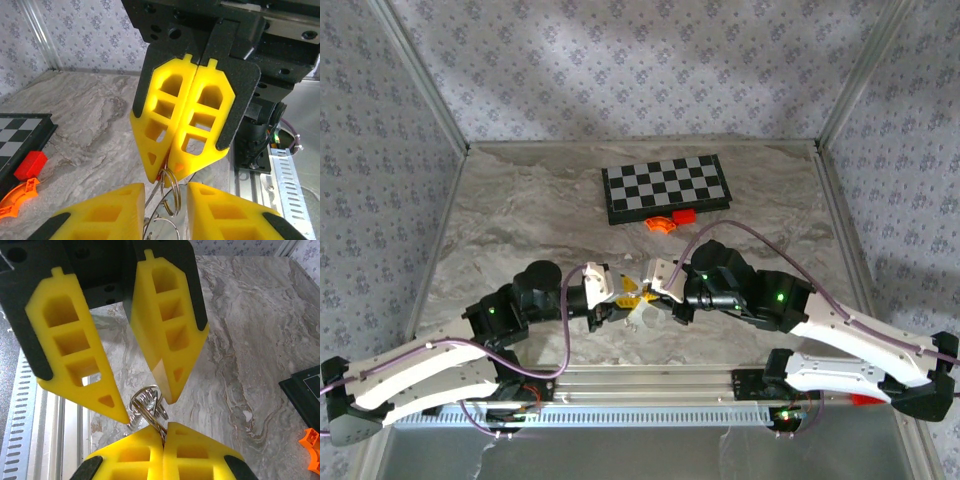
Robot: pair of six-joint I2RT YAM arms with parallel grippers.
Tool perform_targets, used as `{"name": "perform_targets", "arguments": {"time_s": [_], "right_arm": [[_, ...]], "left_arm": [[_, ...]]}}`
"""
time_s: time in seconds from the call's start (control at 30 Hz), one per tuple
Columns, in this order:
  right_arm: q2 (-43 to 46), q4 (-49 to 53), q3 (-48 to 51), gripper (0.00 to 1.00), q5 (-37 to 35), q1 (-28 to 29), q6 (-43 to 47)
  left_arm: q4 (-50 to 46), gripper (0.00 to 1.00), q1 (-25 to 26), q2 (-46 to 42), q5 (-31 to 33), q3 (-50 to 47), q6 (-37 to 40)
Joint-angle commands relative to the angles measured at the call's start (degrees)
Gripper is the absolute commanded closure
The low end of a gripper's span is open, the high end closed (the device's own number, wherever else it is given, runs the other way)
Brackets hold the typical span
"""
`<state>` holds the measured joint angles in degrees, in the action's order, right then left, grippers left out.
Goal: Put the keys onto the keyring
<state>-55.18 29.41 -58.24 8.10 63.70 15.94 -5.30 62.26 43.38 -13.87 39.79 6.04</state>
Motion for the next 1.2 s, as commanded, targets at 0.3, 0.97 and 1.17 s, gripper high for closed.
{"name": "perform_targets", "arguments": {"time_s": [0.3, 0.97, 1.17], "right_arm": [[0.59, -1.67, -1.44, 1.0, 0.59, 0.35, -0.12], [0.68, -2.77, -0.89, 1.0, 1.98, 0.45, -0.39], [0.69, -2.86, -0.74, 1.0, 2.18, 0.46, -0.48]], "left_arm": [[2.58, 0.83, -0.03, -0.03, 2.02, -0.52, 0.39], [1.98, 0.9, -0.04, -0.44, 0.77, -0.92, 0.97], [1.98, 1.0, 0.01, -0.97, 0.86, -1.04, 1.05]]}}
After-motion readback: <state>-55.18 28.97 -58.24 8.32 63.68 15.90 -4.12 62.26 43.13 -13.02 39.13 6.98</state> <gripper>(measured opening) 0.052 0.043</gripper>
